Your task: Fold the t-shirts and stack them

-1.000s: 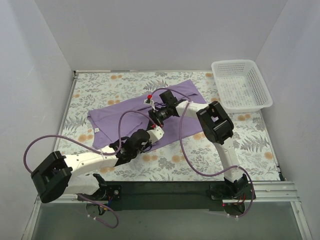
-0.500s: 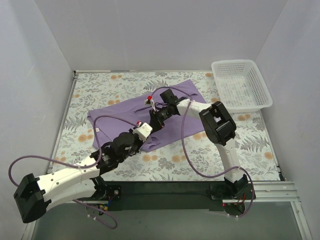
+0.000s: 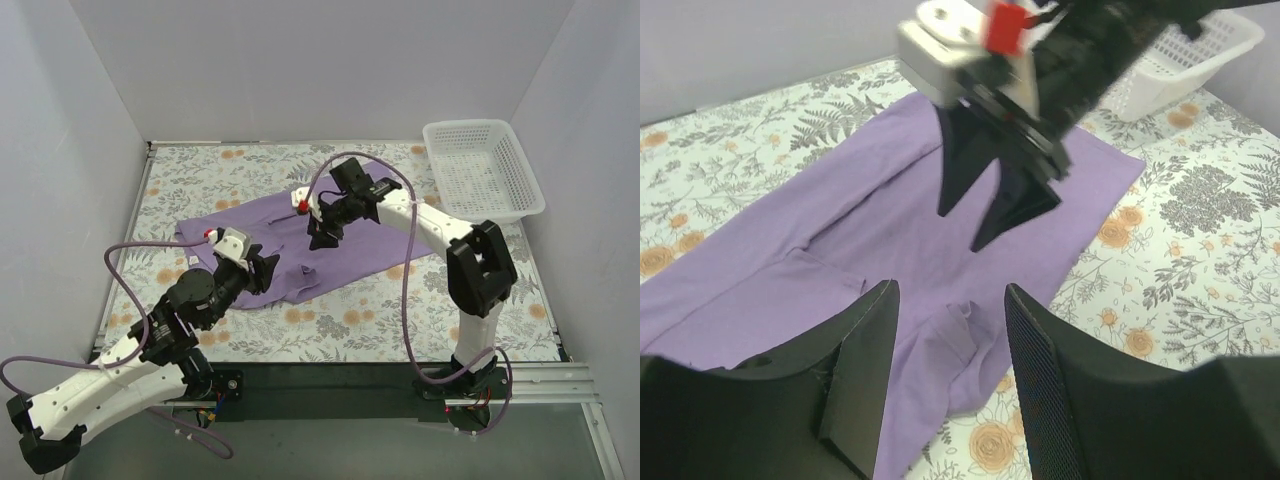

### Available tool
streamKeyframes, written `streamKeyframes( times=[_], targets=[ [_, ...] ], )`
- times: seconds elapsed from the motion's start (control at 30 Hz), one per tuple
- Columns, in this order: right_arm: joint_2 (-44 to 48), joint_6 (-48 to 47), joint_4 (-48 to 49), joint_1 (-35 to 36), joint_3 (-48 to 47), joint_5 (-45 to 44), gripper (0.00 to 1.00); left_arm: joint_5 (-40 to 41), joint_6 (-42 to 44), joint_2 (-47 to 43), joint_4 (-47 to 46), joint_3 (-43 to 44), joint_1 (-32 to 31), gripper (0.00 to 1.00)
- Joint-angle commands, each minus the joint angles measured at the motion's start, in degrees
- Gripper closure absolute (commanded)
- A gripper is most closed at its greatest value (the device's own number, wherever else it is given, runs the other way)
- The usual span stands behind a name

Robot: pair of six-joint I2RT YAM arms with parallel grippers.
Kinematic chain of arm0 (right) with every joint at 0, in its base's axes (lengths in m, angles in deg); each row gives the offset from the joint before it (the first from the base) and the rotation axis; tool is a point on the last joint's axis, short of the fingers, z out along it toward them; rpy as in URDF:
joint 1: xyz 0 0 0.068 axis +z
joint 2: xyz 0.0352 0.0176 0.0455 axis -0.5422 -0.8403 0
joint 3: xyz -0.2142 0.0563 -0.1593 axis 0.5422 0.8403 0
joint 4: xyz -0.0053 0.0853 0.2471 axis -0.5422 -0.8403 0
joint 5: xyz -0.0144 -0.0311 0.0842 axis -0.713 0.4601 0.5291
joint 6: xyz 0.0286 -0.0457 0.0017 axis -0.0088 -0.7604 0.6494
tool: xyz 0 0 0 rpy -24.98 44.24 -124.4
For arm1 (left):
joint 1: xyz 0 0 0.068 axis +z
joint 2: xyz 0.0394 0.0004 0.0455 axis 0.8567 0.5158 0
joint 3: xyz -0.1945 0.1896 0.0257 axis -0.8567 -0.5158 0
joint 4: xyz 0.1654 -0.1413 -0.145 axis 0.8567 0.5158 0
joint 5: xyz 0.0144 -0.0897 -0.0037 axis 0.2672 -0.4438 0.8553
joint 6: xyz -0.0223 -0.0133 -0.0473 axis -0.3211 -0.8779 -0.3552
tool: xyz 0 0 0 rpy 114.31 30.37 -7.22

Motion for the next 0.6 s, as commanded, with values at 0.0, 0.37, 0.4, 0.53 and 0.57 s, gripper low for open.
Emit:
streamKeyframes(
  times=[0.0, 0.37, 0.4, 0.53, 0.57],
  targets=[
    [6.60, -20.47, -2.90, 6.87, 8.61, -4.68, 0.47, 0.68, -2.25, -2.03, 4.50, 0.27, 0.28, 0.55],
    [3.97, -8.37, 0.00, 10.94, 10.47, -6.80, 0.60, -2.39, -3.40, -5.03, 5.03, -2.02, 0.28, 0.54],
    [4.24, -8.11, 0.35, 10.94, 11.52, -7.07, 0.60, -2.84, -2.70, -4.33, 5.12, -2.37, 0.28, 0.54],
    [4.07, -3.11, 1.05, 10.76, 14.60, -5.32, 0.60, -3.81, 0.55, -2.13, 5.03, -2.90, 0.28, 0.54],
    [4.06, -1.88, 1.58, 10.76, 15.04, -5.22, 0.60, -3.72, 0.91, -1.95, 4.95, -2.81, 0.28, 0.54]
  ],
)
